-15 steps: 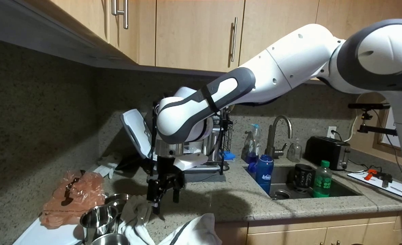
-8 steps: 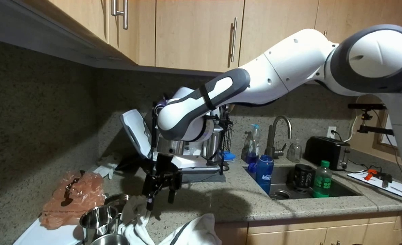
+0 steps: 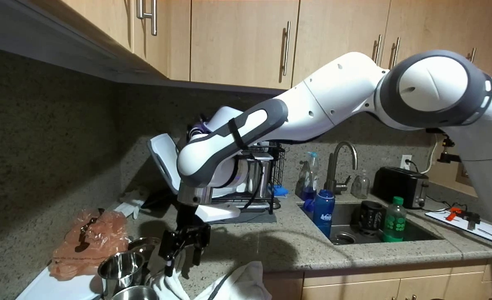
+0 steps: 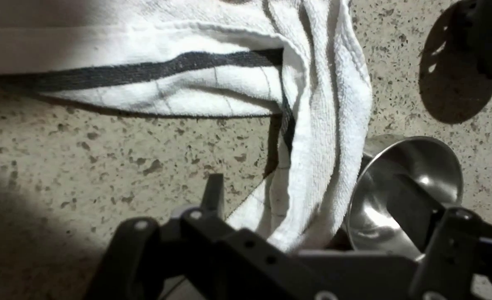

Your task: Move the white towel to the right

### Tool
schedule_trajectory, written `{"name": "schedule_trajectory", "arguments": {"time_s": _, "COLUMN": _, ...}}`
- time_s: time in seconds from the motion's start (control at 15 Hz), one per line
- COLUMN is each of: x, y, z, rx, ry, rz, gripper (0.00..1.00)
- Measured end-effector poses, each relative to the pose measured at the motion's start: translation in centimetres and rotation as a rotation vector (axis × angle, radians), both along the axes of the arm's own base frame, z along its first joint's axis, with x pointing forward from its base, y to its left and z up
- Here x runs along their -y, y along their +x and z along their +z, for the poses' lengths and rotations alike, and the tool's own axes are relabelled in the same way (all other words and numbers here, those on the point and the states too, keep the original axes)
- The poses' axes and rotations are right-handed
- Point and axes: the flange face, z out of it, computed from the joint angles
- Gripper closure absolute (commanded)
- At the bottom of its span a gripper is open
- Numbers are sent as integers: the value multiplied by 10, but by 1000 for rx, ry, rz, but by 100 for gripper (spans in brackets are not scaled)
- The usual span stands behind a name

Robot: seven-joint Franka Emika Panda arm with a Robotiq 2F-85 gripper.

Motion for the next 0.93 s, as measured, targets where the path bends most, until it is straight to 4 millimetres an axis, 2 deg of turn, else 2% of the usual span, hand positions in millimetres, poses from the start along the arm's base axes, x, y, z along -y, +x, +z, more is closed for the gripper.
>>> {"name": "schedule_trajectory", "arguments": {"time_s": 0.2, "x": -12, "y": 7, "z": -15, "rx": -6, "ry": -22, "rz": 20, "gripper": 0}}
{"name": "schedule_trajectory", "arguments": {"time_s": 0.27, "x": -16, "y": 10, "z": -20, "rx": -7, "ry": -30, "rz": 24, "gripper": 7}}
{"name": "schedule_trajectory", "arguments": {"time_s": 0.33, "x": -18, "y": 12, "z": -24, "rx": -8, "ry": -40, "rz": 25, "gripper": 26}}
{"name": "schedule_trajectory", "arguments": {"time_s": 0.47, "x": -22, "y": 16, "z": -30, "rx": -7, "ry": -55, "rz": 34, "gripper": 31}}
{"name": "schedule_trajectory", "arguments": {"time_s": 0.93, "x": -28, "y": 25, "z": -37, "rx": 3, "ry": -72, "rz": 42, "gripper": 84}}
